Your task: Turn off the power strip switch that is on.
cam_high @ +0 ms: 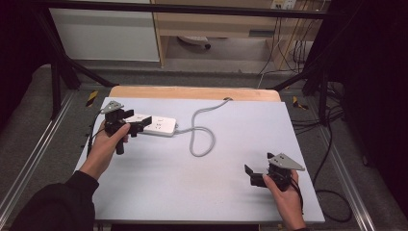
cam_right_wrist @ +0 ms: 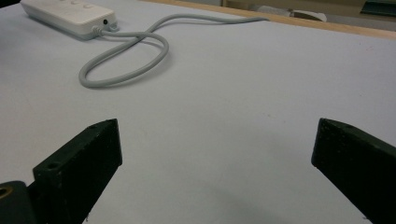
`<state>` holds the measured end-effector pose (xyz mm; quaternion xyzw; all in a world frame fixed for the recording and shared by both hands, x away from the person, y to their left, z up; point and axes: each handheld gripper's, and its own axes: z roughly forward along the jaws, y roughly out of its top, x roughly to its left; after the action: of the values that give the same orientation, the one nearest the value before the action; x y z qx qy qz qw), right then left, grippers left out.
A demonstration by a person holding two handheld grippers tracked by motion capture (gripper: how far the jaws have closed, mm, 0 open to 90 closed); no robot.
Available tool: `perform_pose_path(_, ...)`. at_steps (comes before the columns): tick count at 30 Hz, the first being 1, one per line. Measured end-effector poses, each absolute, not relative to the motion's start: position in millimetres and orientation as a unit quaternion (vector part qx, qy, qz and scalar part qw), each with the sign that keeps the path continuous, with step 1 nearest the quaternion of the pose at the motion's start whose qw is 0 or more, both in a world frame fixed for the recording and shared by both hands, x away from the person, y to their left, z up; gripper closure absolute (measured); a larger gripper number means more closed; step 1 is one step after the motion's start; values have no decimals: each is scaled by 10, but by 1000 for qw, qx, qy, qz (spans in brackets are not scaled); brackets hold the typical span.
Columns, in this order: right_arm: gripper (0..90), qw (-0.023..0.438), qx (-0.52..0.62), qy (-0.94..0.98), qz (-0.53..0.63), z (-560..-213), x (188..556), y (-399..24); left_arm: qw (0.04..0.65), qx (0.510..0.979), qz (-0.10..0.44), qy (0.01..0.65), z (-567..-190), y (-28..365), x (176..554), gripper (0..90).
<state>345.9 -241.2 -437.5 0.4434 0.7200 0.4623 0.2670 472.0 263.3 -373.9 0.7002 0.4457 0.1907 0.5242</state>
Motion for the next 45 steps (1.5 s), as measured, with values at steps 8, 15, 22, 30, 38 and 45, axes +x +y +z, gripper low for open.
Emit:
perform_pose_path(8,21,268,443,720,461,-4374,3457,-2406,529,700,189,441,-3698,2712,4521,78)
perform_pose_path(15,21,267,442,722,460,-4376,3459,-2402,533,702,189,433,-3672,2741,4343,74)
perform_pose_path(22,21,268,443,722,460,-4375,3459,-2402,535,704,189,427,-3666,2767,4181,73)
perform_pose_path(30,21,268,443,721,461,-4374,3460,-2405,535,703,186,431,-3707,2880,4017,74)
perform_pose_path(38,21,267,444,720,461,-4376,3460,-2404,534,701,186,434,-3772,3002,3860,74)
perform_pose_path(45,21,266,445,719,462,-4374,3458,-2404,530,702,186,438,-3827,3092,3717,78)
